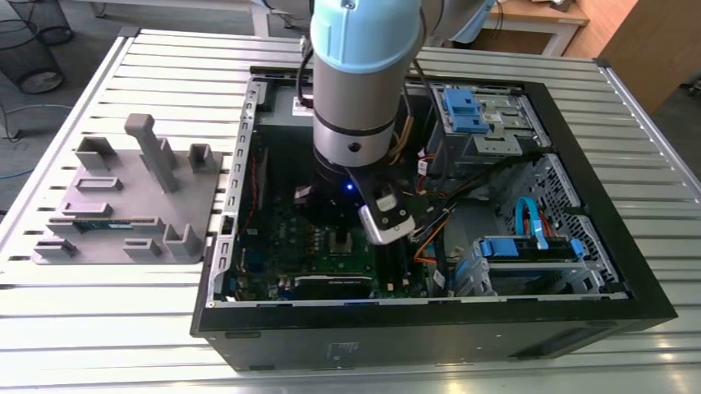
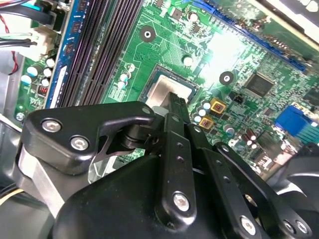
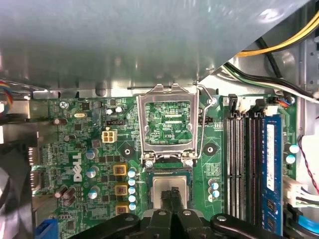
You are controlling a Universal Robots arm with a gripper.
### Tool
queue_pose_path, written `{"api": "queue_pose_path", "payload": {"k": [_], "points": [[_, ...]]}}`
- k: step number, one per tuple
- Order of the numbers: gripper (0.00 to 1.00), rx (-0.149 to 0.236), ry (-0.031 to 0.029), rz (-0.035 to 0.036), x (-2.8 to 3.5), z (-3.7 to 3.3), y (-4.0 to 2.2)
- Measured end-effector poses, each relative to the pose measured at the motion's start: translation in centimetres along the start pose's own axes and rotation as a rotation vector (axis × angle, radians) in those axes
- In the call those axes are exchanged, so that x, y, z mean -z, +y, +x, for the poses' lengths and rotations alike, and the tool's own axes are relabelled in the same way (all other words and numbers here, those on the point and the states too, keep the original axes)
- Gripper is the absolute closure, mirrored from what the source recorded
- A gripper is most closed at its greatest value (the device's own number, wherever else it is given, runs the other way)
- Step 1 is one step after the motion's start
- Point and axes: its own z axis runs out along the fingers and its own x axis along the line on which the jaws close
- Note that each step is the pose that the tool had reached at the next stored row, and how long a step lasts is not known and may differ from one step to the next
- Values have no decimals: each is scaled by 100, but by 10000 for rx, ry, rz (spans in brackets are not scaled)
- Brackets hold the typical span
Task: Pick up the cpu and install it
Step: 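Place the cpu into insertion slot, then close the cpu cover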
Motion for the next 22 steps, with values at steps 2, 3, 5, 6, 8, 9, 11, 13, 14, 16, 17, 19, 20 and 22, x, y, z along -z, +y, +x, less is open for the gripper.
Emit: {"api": "queue_pose_path", "payload": {"k": [2, 3, 5, 6, 8, 9, 11, 13, 14, 16, 17, 19, 20, 22], "points": [[89, 0, 0, 0, 28, 0, -1], [89, 0, -1, -2, 30, 0, 0], [89, 0, -1, -1, 98, -1, -3], [89, 0, -1, -1, 98, -1, -3], [89, 0, 2, 3, 104, -1, -3], [89, 0, 2, 4, 109, 0, -4], [89, 0, 0, 0, 122, -1, -4], [89, 0, -1, -3, 126, -1, -3], [89, 0, -1, -3, 126, -1, -3], [89, 0, -1, -2, 128, -1, -4], [89, 1, -9, -1, 128, -2, -4], [89, 0, -10, -1, 128, -1, -4], [89, -1, -10, -1, 128, -3, -4], [89, 0, -10, -1, 128, -12, -3]]}}
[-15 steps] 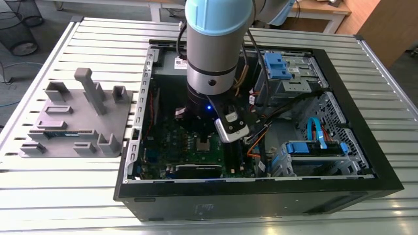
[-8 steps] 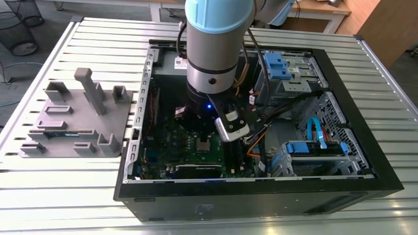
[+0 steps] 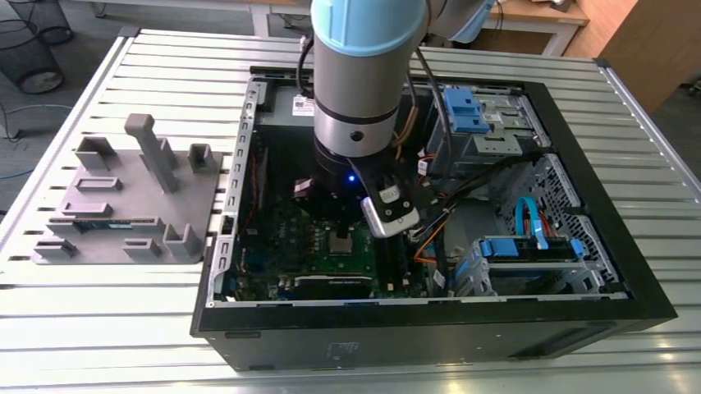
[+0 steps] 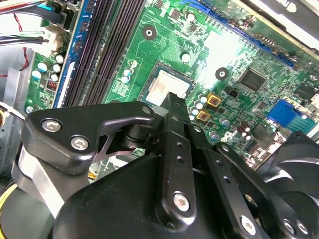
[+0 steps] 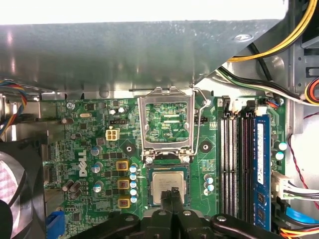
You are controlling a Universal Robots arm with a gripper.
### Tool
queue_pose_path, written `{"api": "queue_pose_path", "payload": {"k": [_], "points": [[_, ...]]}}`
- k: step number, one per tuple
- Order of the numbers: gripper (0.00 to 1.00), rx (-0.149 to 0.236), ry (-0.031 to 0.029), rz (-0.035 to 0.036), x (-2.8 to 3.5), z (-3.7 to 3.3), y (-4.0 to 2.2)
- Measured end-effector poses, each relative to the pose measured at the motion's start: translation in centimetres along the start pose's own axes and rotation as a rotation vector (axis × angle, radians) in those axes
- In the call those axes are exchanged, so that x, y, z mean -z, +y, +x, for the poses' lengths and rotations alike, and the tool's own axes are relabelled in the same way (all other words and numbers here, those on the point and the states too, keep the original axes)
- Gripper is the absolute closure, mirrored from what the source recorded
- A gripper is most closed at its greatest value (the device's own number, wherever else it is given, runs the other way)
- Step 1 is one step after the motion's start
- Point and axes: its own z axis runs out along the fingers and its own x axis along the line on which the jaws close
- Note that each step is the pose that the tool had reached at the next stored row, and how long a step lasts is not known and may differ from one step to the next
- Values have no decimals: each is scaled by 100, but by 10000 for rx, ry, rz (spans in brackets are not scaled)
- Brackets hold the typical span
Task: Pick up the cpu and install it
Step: 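Close the cpu cover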
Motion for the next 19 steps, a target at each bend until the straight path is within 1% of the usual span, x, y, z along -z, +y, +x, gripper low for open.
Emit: {"api": "queue_pose_path", "payload": {"k": [9, 12, 19], "points": [[89, 0, 0, -1, -1, -68, 2], [89, 0, 0, -1, 13, -71, 2], [89, 0, -12, -2, 12, -76, 4]]}}
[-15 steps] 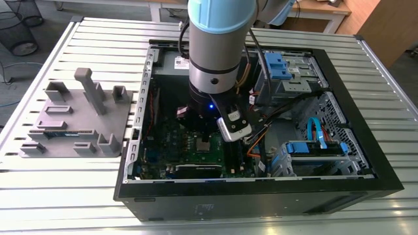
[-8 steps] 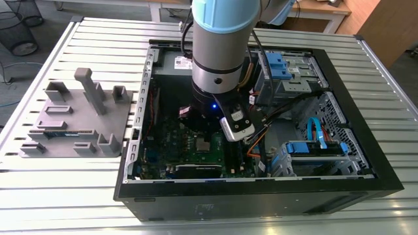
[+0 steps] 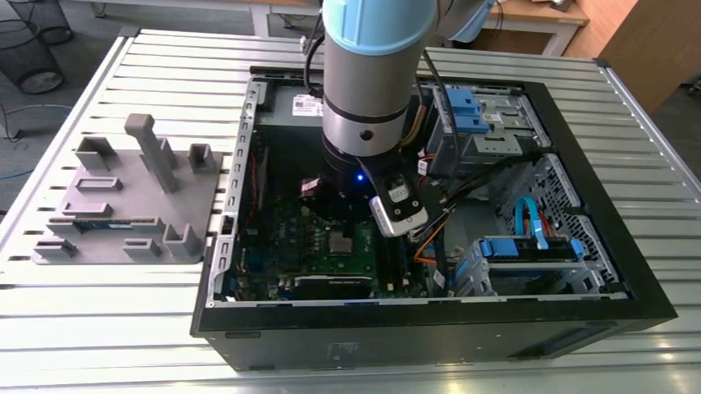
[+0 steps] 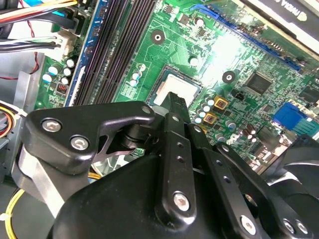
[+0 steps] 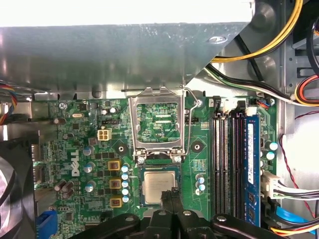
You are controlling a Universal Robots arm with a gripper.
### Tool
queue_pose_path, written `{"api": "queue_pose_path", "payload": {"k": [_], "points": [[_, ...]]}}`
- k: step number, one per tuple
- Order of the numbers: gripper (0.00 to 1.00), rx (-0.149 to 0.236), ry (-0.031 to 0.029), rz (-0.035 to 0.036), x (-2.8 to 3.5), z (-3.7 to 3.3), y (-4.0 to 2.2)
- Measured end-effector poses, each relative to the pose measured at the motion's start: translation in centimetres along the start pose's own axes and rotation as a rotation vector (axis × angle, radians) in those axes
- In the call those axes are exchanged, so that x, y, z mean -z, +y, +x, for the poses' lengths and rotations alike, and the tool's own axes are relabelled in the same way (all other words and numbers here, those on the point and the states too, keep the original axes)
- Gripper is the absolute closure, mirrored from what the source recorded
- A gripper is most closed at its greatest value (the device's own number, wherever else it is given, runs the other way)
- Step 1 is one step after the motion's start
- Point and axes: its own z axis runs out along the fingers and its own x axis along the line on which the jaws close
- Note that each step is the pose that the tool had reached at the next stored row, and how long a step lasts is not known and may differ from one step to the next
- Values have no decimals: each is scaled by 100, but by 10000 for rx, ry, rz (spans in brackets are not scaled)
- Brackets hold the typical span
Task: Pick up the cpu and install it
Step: 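Close the cpu cover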
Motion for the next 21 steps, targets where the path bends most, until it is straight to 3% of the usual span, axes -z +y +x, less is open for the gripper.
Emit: {"api": "queue_pose_path", "payload": {"k": [12, 13, 15, 18, 19, 21], "points": [[89, 8, -2, -8, -6, -63, 102], [89, 16, -22, -15, -7, -61, 103], [89, 23, -119, -23, -11, -61, 104], [89, 25, -369, -43, -19, -62, 106], [89, 25, -428, -58, -21, -62, 112], [89, 28, -473, -73, -26, -62, 133]]}}
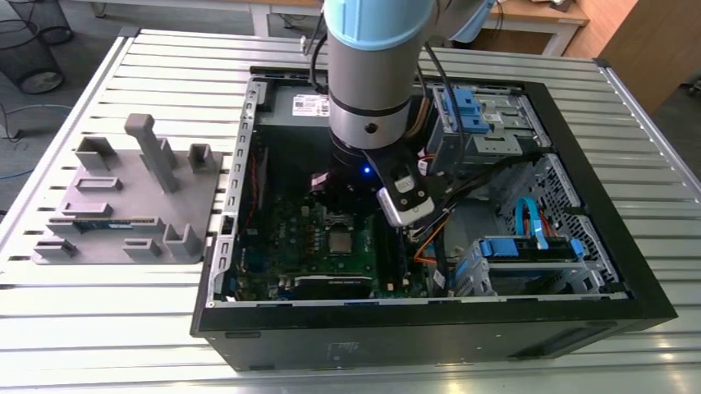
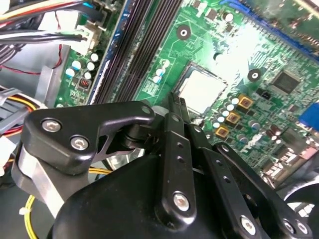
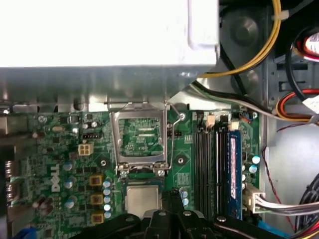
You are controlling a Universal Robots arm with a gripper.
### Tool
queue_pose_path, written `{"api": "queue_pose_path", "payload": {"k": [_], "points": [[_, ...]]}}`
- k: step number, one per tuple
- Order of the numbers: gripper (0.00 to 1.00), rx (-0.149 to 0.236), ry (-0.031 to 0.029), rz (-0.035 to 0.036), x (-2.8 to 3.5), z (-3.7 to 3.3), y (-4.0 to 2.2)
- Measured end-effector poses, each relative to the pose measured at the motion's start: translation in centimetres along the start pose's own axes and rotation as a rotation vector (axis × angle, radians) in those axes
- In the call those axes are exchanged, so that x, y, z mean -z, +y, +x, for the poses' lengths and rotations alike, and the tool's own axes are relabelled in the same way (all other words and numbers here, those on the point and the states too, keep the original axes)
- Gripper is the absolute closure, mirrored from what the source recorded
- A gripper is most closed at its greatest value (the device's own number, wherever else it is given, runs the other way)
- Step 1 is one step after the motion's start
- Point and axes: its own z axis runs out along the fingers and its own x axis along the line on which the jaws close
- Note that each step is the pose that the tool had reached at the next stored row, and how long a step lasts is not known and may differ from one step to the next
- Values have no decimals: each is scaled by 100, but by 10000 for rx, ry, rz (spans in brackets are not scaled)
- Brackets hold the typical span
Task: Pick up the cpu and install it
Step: 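Close the cpu cover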
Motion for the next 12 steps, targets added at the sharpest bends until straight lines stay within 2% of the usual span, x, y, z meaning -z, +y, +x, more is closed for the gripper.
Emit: {"api": "queue_pose_path", "payload": {"k": [3, 7, 12], "points": [[89, 11, -32, -19, -9, -1, 44], [89, 43, -42, -34, -21, -9, 101], [89, 88, -45, -65, -30, -30, 120]]}}
